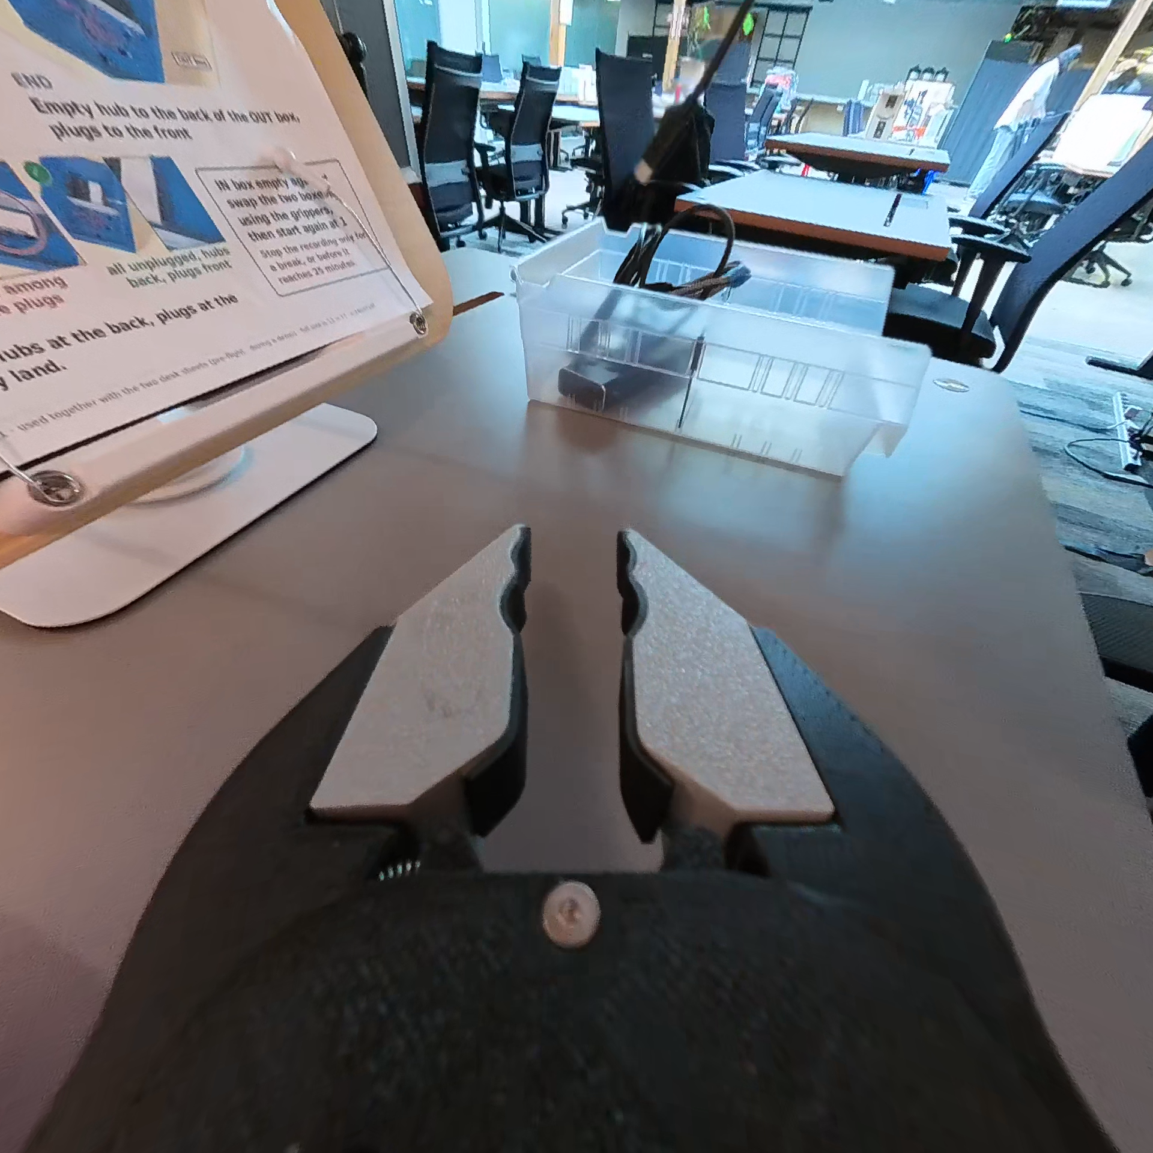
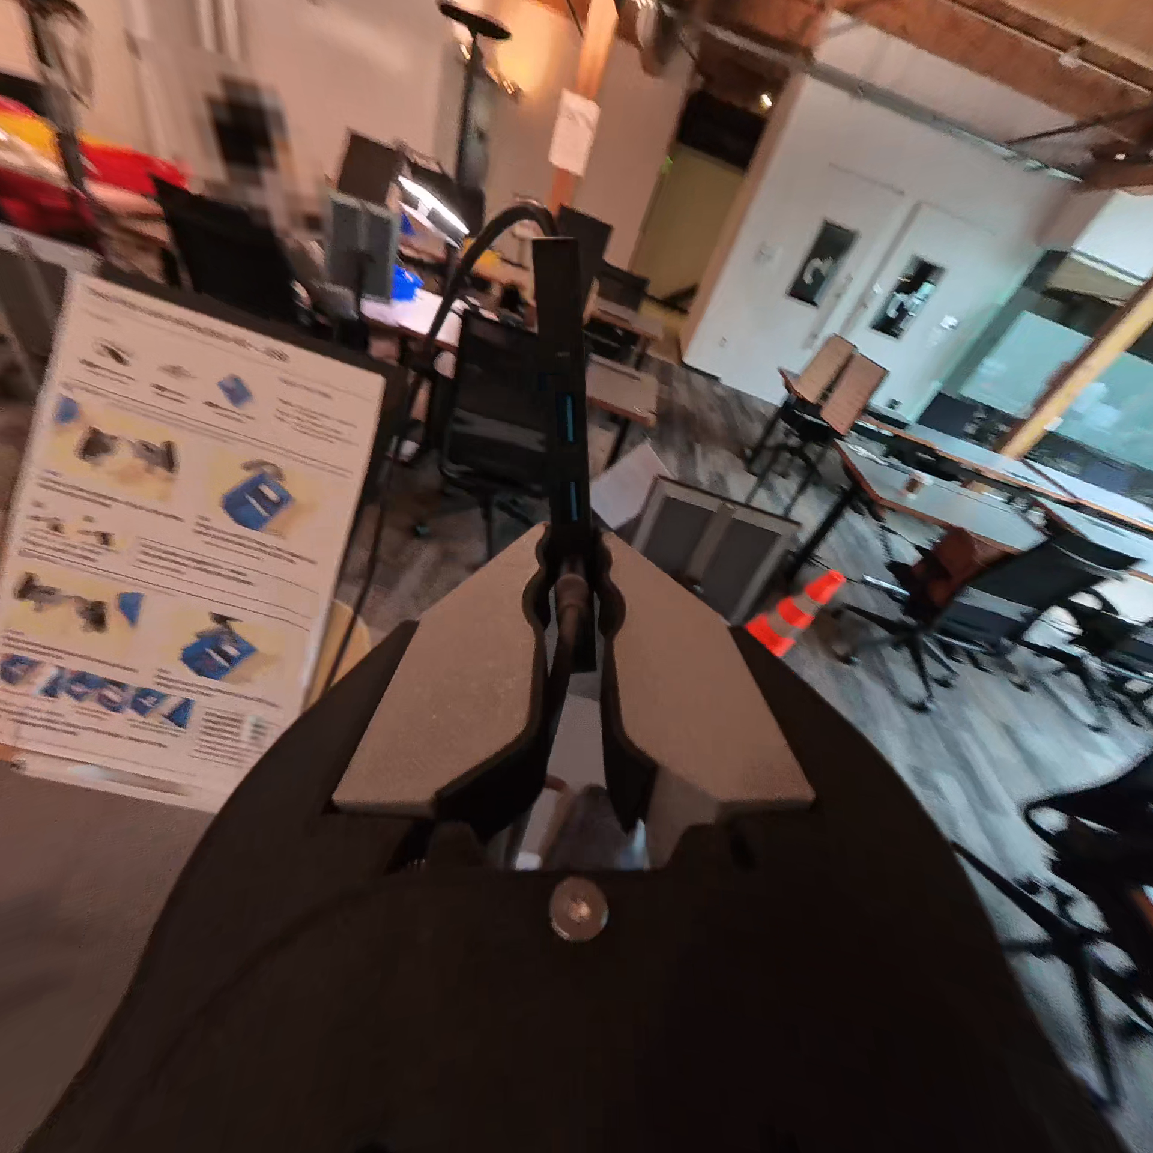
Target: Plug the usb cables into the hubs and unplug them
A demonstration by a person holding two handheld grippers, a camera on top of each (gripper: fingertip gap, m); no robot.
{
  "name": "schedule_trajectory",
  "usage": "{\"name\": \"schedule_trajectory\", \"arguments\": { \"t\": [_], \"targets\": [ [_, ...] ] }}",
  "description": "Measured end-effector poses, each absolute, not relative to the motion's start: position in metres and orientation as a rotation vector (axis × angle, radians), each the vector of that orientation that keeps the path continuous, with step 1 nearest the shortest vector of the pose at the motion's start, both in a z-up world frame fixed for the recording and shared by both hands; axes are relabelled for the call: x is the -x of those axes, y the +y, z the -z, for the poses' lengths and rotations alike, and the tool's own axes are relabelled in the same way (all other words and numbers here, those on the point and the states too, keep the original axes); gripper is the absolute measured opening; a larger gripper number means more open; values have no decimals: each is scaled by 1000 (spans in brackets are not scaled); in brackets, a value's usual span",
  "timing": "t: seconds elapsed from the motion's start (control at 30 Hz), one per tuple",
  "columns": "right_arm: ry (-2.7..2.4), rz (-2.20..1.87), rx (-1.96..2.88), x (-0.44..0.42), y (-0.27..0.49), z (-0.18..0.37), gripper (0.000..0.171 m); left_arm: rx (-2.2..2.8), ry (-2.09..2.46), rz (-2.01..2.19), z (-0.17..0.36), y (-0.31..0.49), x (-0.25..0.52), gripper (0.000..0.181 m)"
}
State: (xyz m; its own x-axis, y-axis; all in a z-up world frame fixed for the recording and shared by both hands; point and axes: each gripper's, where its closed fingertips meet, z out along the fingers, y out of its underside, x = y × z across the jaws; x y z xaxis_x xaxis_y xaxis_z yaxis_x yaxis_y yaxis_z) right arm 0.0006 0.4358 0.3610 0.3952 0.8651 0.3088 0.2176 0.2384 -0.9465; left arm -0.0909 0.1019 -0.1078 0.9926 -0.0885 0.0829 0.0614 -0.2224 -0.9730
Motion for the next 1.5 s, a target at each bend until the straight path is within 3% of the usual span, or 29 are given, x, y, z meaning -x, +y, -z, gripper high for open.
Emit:
{"name": "schedule_trajectory", "arguments": {
  "t": [0.43, 0.73, 1.17, 1.5],
  "targets": [
    [-1110, -344, 1338, -15, 466, -345, 7, 1781, 2, 105, 104, 97, 99, 20],
    [-1168, -422, 1450, 26, 471, -284, 7, 1816, 14, 80, 112, 99, 98, 19],
    [-1040, -607, 1371, 8, 460, -359, 7, 1873, 30, 70, 123, 103, 96, 17],
    [-989, -607, 1403, -27, 480, -353, 6, 1867, 33, 58, 121, 102, 96, 17]
  ]
}}
